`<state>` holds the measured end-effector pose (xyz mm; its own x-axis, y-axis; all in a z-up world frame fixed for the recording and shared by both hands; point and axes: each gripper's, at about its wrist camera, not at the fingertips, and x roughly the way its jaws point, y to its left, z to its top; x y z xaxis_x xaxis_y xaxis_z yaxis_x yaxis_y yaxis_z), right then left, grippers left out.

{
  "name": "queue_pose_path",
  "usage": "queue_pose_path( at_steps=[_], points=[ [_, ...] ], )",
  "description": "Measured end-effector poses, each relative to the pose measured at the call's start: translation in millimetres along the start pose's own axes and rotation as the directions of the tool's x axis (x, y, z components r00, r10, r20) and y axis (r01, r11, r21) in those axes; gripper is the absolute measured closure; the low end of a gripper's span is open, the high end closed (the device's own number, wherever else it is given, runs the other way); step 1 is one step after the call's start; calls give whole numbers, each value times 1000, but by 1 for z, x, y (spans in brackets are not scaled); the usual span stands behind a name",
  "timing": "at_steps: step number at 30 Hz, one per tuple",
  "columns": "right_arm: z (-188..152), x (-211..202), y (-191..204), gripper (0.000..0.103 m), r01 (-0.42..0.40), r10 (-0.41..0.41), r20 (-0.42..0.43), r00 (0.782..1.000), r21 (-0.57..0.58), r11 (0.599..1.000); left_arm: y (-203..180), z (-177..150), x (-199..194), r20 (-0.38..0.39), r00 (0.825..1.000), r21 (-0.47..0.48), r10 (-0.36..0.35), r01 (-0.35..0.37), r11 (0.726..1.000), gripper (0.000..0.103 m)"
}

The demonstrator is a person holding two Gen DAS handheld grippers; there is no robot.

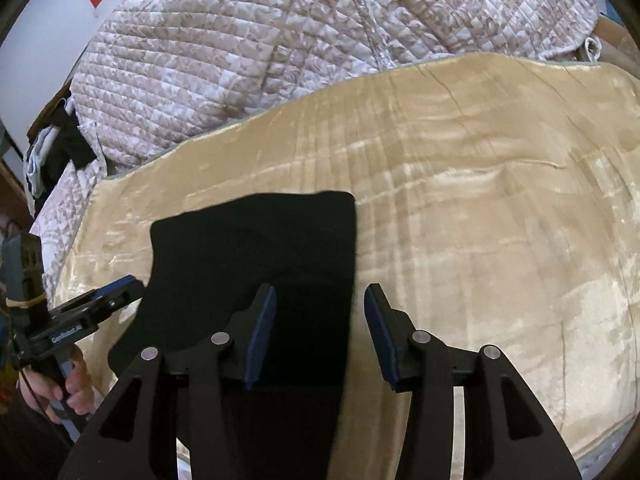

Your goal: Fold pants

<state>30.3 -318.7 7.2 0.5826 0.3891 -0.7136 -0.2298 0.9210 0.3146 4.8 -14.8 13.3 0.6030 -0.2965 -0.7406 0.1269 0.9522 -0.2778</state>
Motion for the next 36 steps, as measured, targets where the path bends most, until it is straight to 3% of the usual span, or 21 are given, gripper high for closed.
queue_pose_path(
  at_steps=[5,15,26,29,36],
  points=[
    [-6,-3,-7,56,-18,18,-6,1000,-1,1000,0,-7,-7,-1,999,-8,-49,49,999,53],
    [-11,10,-13,52,-107,110,-48,993,57,993,2,-8,9,-46,988,-76,-145,141,987,40],
    [-7,24,-9,52,-169,173,-47,984,80,982,-4,-5,24,-12,987,-88,-158,157,984,36],
    [-8,24,-8,52,-183,189,-47,981,98,978,-6,-6,22,-19,985,-88,-169,167,982,37],
    [-14,16,5,54,-180,183,-53,982,42,983,-1,-11,17,-23,982,-97,-189,186,978,55]
  ],
)
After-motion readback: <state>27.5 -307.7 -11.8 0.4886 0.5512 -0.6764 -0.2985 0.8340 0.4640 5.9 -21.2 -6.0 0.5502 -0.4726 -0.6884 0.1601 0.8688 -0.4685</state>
